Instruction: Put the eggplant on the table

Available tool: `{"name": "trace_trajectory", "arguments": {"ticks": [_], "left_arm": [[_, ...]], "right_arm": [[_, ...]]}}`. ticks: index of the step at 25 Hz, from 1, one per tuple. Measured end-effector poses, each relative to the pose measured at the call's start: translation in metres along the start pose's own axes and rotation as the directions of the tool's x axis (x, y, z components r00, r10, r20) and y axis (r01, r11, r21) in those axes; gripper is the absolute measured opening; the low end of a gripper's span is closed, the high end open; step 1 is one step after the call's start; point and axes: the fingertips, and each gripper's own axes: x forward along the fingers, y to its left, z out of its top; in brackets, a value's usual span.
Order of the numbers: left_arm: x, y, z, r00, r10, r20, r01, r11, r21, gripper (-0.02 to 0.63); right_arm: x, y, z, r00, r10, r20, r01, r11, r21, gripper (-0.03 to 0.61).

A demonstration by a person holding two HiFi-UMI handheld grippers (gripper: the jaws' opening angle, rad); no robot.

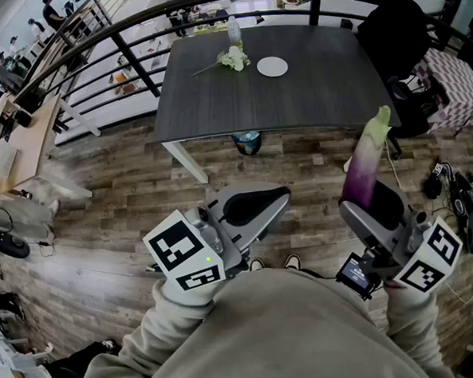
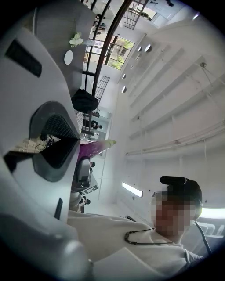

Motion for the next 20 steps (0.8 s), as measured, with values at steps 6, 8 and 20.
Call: {"name": "trace_trajectory", "arguments": {"ticks": [6,8,20], "left_arm": [[0.008,0.002,0.007,1.000,-0.012,-0.006,0.012,1.000,0.004,0.005],[0.016,0.004,0.003,0.999,-0.020,-0.026,0.020,1.000,-0.010,0.005],[0.050,-0.009,-0.009,0.998,-0.045,-0.049,0.045,0.999,0.005,0.005]], "right_arm": [[-0.002,0.004,0.014,1.000,0.006,-0.006,-0.006,0.999,-0.034,0.249],[-0.003,-0.003,0.016,1.000,0.003,-0.002,-0.003,1.000,-0.008,0.249],[-0.018,-0.028,0.028,1.000,0.000,0.025,-0.001,0.999,0.049,0.249]]}}
